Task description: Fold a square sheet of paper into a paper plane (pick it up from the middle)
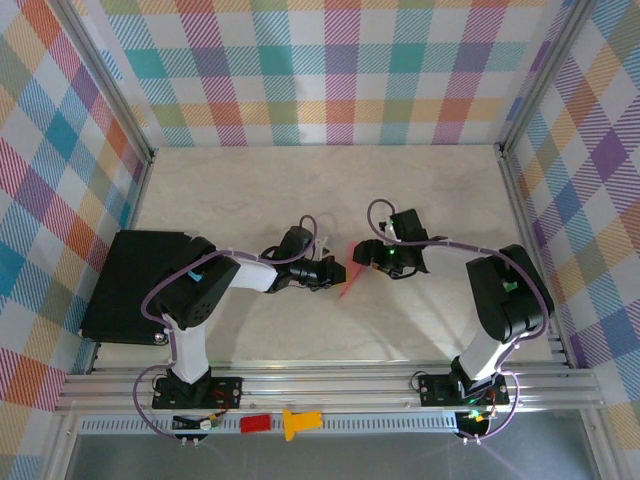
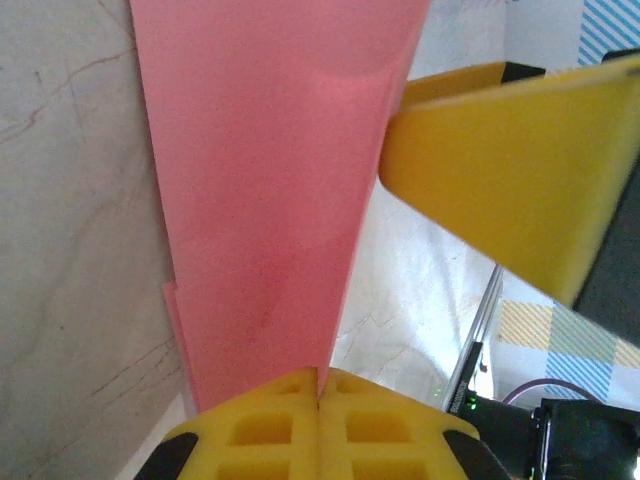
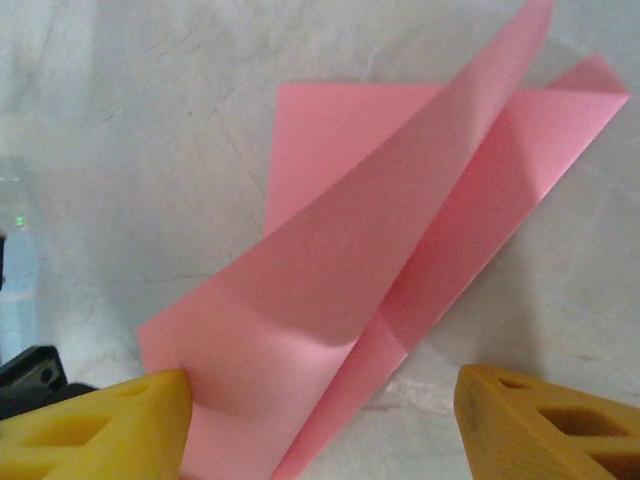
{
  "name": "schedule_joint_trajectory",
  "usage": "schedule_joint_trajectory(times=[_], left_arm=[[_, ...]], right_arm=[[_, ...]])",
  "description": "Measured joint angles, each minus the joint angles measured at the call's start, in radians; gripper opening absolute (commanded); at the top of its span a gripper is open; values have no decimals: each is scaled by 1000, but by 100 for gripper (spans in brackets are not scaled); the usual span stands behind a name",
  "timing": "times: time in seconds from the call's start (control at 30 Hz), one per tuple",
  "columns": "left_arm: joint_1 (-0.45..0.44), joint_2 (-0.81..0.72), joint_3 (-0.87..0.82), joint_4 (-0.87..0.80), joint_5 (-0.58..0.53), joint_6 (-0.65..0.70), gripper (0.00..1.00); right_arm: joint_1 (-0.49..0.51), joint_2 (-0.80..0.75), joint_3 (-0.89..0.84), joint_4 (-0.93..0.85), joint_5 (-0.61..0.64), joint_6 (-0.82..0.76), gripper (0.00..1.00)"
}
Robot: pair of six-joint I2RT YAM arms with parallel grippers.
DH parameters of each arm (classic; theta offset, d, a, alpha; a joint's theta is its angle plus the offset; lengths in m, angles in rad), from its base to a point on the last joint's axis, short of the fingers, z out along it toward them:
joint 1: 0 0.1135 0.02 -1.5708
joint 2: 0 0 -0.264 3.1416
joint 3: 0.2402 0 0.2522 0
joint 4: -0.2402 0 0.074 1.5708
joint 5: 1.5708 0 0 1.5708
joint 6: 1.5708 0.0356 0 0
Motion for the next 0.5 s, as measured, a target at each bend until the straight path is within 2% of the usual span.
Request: schedule_joint_trajectory(times=[0.37, 0.5], left_arm=[[3, 16, -6, 26, 5, -30, 0], [3, 23, -12, 26, 4, -30, 5]], right_arm=[[11, 66, 94, -99, 51, -1, 63], [34, 76, 124, -143, 100, -4, 61]])
